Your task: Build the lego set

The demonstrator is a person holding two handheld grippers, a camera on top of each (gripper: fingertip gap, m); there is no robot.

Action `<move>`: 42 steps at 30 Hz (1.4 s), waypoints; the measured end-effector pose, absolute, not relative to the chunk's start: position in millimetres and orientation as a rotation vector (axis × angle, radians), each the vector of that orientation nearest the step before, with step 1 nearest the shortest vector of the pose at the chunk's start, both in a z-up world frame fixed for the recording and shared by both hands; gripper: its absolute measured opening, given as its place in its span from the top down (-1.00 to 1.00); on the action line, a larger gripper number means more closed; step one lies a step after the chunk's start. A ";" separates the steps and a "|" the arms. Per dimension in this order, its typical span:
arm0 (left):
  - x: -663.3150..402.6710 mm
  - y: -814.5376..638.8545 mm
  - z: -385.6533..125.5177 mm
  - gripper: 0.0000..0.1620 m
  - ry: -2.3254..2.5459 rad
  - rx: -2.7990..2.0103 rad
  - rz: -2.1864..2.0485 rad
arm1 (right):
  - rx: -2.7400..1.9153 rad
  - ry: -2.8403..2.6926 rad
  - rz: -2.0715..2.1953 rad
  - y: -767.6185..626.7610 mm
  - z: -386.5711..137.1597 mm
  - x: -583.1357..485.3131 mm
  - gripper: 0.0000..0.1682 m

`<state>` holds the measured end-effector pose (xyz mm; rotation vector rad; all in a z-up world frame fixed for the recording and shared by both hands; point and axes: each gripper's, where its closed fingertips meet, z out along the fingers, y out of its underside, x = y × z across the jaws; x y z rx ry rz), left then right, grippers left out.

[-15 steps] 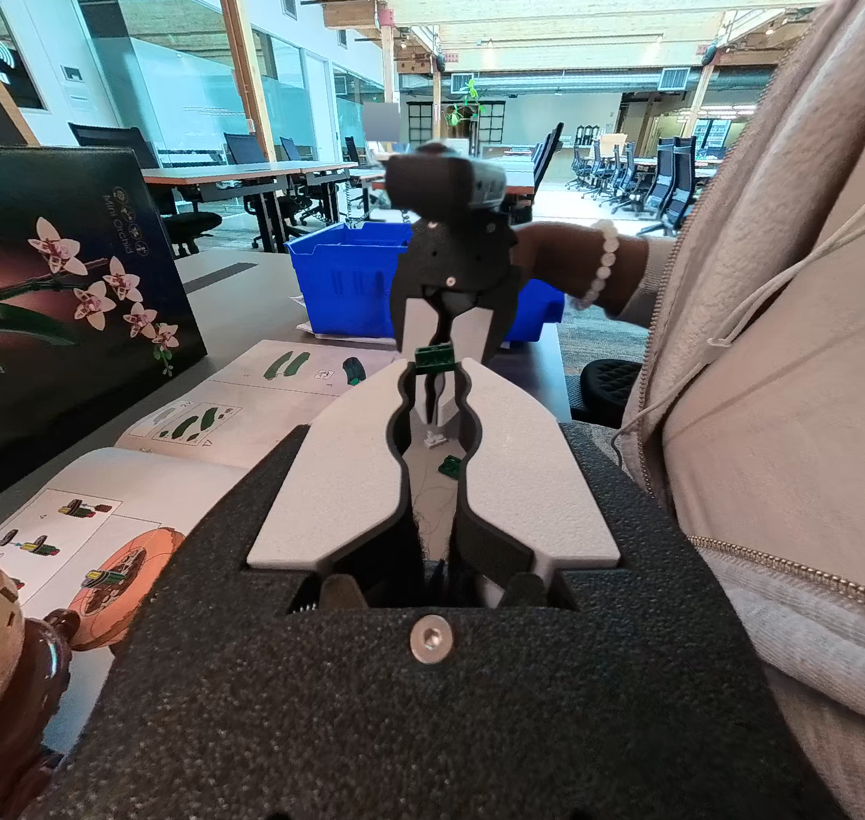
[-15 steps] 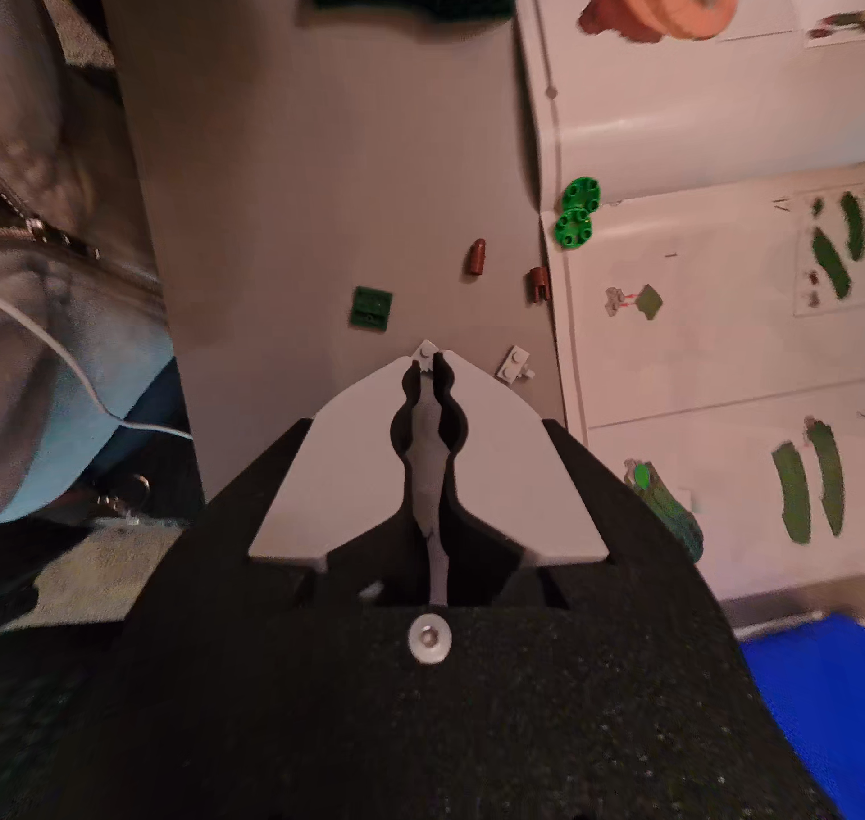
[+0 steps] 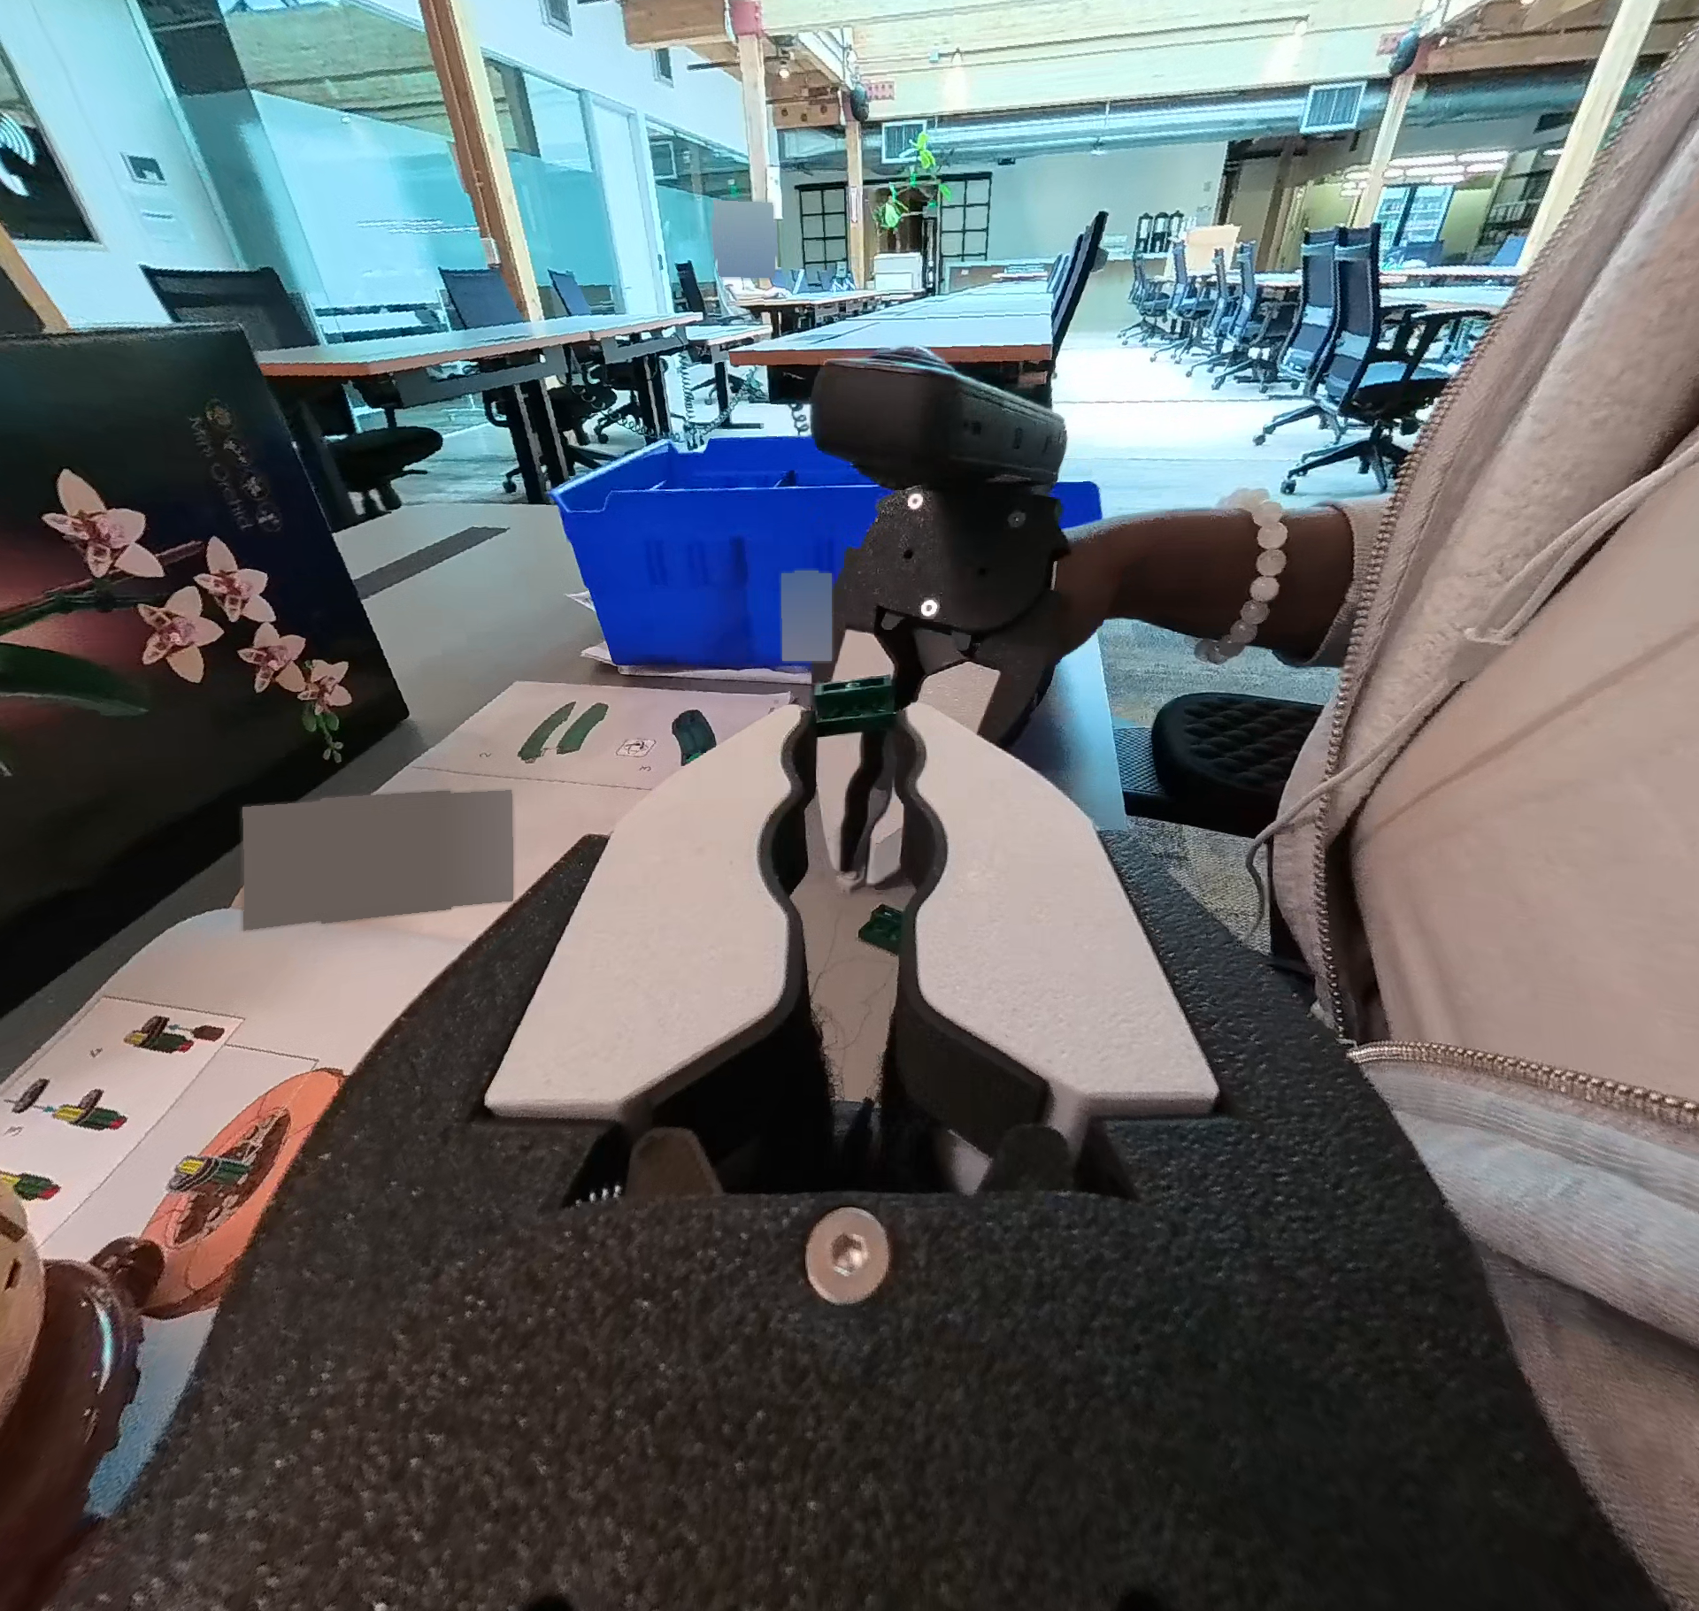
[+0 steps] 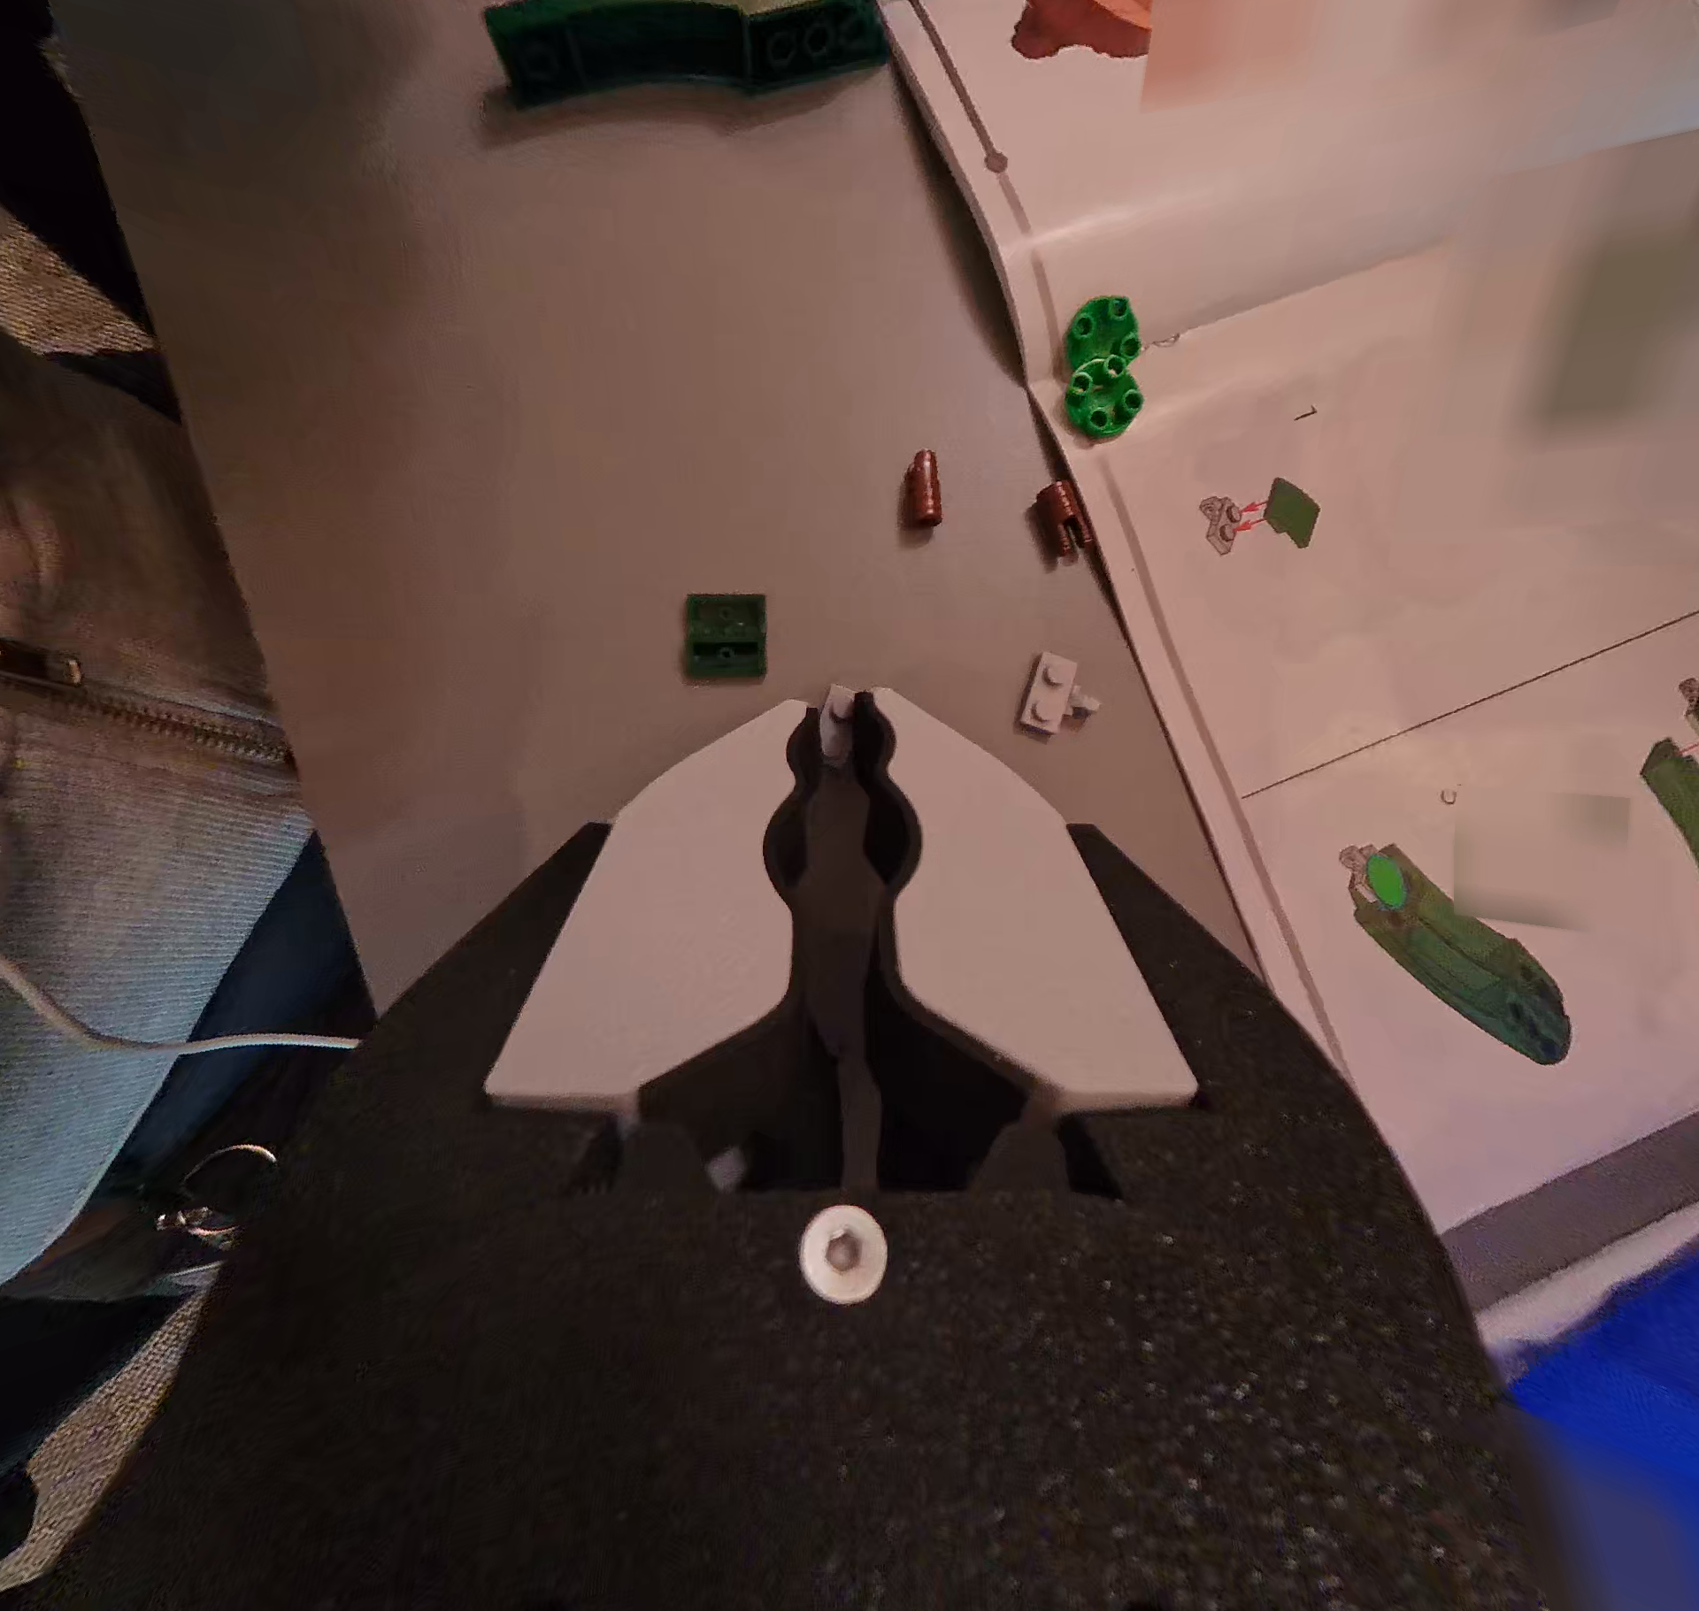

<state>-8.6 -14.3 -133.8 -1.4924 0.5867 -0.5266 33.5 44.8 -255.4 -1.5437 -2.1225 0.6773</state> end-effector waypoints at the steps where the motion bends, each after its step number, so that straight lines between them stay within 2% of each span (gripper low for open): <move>1: -7.7 -14.1 -134.3 0.82 0.587 -1.495 -0.526 | -1.545 -2.108 0.693 44.0 -254.8 33.6 0.93; 2: -6.9 -13.9 -135.3 0.82 0.587 -1.499 -0.525 | -1.563 -2.073 0.726 44.0 -252.9 32.7 1.00; 7: -6.5 -9.8 -144.7 0.82 0.605 -1.542 -0.461 | -1.664 -1.913 0.878 51.4 -239.3 32.0 0.99; 11: -7.6 -7.9 -146.7 0.82 0.624 -1.557 -0.417 | -1.580 -1.923 0.693 62.6 -239.0 30.7 0.88; 15: -9.6 -7.1 -145.5 0.82 0.620 -1.555 -0.419 | -1.699 -1.803 0.606 77.0 -243.0 21.2 0.76; 21: -14.2 -8.4 -146.1 0.82 0.605 -1.550 -0.434 | -1.820 -1.743 0.531 89.5 -255.2 25.6 0.78; 23: -15.4 -8.8 -146.0 0.82 0.600 -1.548 -0.436 | -1.840 -1.704 0.576 89.2 -255.8 21.4 0.90; 27: -16.7 -9.6 -144.3 0.82 0.597 -1.543 -0.432 | -1.839 -1.704 0.617 89.7 -255.8 19.1 0.93; 30: -18.3 -10.1 -142.8 0.82 0.590 -1.539 -0.430 | -1.630 -1.758 0.531 90.1 -241.0 15.0 0.95; 38: -18.3 -9.3 -141.1 0.82 0.583 -1.531 -0.433 | -0.833 -1.856 -0.337 119.8 -207.3 -2.7 1.00; 42: -21.2 -9.7 -140.6 0.82 0.576 -1.533 -0.423 | -0.826 -1.889 -0.276 114.5 -209.7 -8.9 0.98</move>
